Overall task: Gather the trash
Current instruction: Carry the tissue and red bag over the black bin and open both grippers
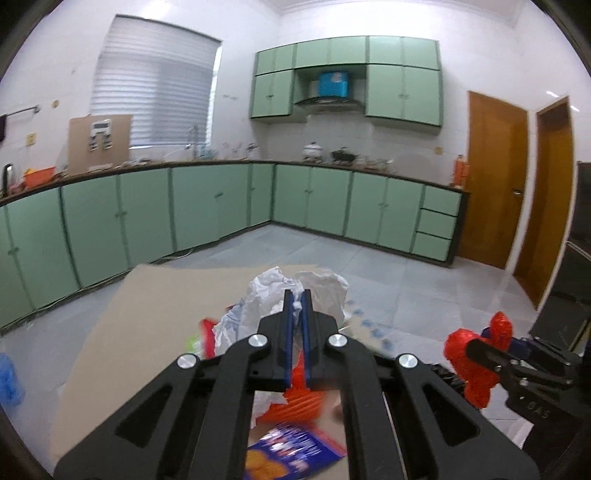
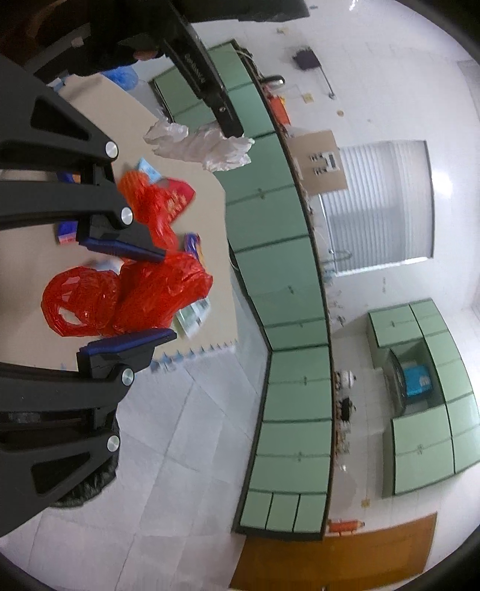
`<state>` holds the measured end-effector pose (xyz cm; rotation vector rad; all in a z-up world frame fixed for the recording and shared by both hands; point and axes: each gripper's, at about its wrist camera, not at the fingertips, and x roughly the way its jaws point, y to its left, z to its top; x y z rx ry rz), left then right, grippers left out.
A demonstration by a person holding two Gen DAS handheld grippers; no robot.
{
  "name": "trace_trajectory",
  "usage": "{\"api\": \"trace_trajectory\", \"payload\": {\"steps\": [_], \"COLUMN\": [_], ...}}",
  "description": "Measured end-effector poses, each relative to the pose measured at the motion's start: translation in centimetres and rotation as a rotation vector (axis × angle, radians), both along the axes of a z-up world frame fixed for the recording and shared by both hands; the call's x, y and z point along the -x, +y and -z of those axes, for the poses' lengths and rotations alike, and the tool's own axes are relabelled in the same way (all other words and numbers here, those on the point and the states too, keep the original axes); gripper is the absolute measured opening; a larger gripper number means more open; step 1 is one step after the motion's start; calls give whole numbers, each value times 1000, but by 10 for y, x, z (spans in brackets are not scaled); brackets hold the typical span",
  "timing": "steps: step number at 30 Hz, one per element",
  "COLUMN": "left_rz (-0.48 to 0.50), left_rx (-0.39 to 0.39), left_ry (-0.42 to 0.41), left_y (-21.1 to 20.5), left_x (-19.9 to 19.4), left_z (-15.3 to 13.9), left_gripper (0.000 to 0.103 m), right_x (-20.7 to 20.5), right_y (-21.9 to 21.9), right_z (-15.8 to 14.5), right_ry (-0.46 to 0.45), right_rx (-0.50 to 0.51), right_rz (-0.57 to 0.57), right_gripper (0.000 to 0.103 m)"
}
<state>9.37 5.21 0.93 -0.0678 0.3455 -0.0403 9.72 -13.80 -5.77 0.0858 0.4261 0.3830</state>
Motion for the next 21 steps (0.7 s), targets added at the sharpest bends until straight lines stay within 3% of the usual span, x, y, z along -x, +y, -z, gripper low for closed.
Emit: {"api": "trace_trajectory", "payload": {"steps": [11,21], "left_rz": [213,360], "left_rx": [-4,-2], "left_ry": [-30,19], "left_y": [-92,-168], "left_x": [-30,-66], "left_z": [-10,17], "left_gripper": [3,3], "right_x": [-7,-18], "right_y": [-81,-149], "right_z": [-13,6], "right_ry": [-21,27], "right_rx": [-14,-24], "right_rz": [186,316], "right_gripper": [36,36]}}
